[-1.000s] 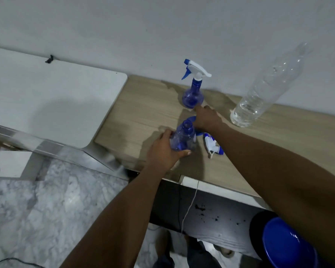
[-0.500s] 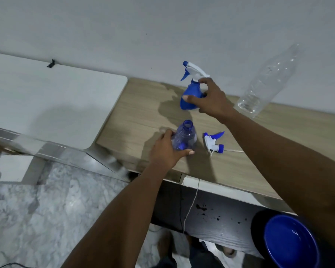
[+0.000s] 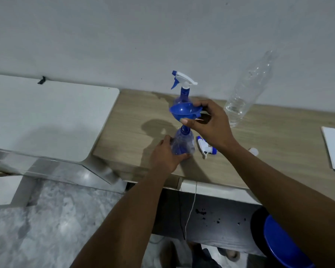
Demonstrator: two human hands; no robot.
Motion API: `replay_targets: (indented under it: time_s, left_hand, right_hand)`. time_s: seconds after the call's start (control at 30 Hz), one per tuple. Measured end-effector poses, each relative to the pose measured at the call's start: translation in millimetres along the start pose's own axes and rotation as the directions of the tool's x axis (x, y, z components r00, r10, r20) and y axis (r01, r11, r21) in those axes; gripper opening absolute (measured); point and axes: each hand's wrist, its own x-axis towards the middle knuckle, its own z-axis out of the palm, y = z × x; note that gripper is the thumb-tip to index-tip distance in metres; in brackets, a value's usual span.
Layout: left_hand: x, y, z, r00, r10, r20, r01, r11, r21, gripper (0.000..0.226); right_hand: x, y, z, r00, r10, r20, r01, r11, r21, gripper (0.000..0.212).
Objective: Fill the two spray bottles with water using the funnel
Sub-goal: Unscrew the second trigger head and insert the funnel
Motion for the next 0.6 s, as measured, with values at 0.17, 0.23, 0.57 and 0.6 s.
replay_targets:
  time_s: [0.17, 0.23, 0.57, 0.6]
  left_hand:
    - [2.7, -0.3, 2.2, 1.0, -0.012, 0.006, 0.012, 1.0, -0.018, 0.079]
    - [4.4, 0.6, 3.4, 1.0, -0.01, 0.004, 0.01, 1.0, -0.018, 0.077]
    - [15.3, 9.3, 12.9, 1.0, 0.007, -0.003, -0.008, 0.999, -0.044, 0.075]
    - [16.5, 10.0, 13.9, 1.0, 0.01, -0.005, -0.011, 0.998, -0.063, 0.074]
  right_hand:
    - [-11.2, 6.3, -2.0, 0.996, -0.056, 0.064, 0.062, 0.993, -0.102, 0.061]
    - [-15.9, 9.6, -6.4, 0.994, -0.076, 0.082, 0.088, 0.986, -0.145, 0.063]
    - [-18.0, 23.5, -61.2, 0.974, 0.049, -0.222, -0.082, 0.987, -0.141, 0.092]
    - [-12.4, 30.5, -66.6, 0.922, 0.075, -0.379, -0.128, 0.985, -0.116, 0.091]
